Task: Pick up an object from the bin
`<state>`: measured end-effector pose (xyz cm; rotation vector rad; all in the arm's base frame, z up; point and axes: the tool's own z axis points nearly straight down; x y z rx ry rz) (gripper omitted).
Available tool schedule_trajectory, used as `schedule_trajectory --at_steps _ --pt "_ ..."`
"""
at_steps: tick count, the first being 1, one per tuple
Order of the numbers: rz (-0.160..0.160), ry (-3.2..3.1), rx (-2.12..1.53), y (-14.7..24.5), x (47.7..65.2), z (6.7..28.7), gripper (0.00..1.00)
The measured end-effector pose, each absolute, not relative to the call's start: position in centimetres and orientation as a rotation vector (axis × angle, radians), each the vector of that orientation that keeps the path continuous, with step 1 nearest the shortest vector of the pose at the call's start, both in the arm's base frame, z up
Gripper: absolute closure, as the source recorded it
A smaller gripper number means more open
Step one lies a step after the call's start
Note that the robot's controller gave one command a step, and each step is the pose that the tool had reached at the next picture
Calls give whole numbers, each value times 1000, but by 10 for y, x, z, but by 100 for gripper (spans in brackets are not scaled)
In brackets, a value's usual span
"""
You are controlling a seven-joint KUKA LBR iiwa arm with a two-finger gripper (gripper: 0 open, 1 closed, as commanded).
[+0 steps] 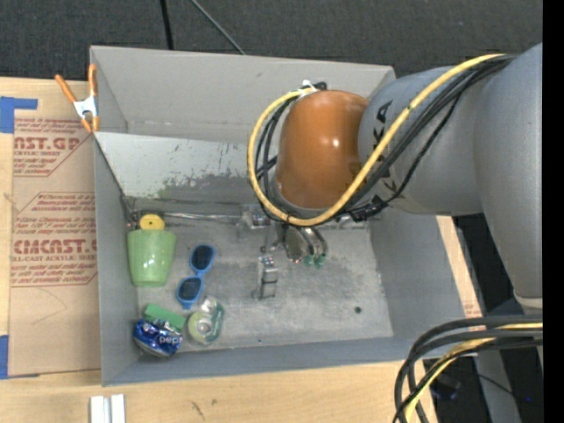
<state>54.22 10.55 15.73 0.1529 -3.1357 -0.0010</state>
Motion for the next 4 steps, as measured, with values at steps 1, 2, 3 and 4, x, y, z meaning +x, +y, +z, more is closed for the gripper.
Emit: schedule_trajectory --at_steps 1,2,3,4 --pt "-4 -2984 972 166 535 67 0" --pt "-4 -2990 967 165 537 70 100" --pt "0 -2998 974 160 539 184 100" --pt "-2 -2985 1004 178 510 237 100"
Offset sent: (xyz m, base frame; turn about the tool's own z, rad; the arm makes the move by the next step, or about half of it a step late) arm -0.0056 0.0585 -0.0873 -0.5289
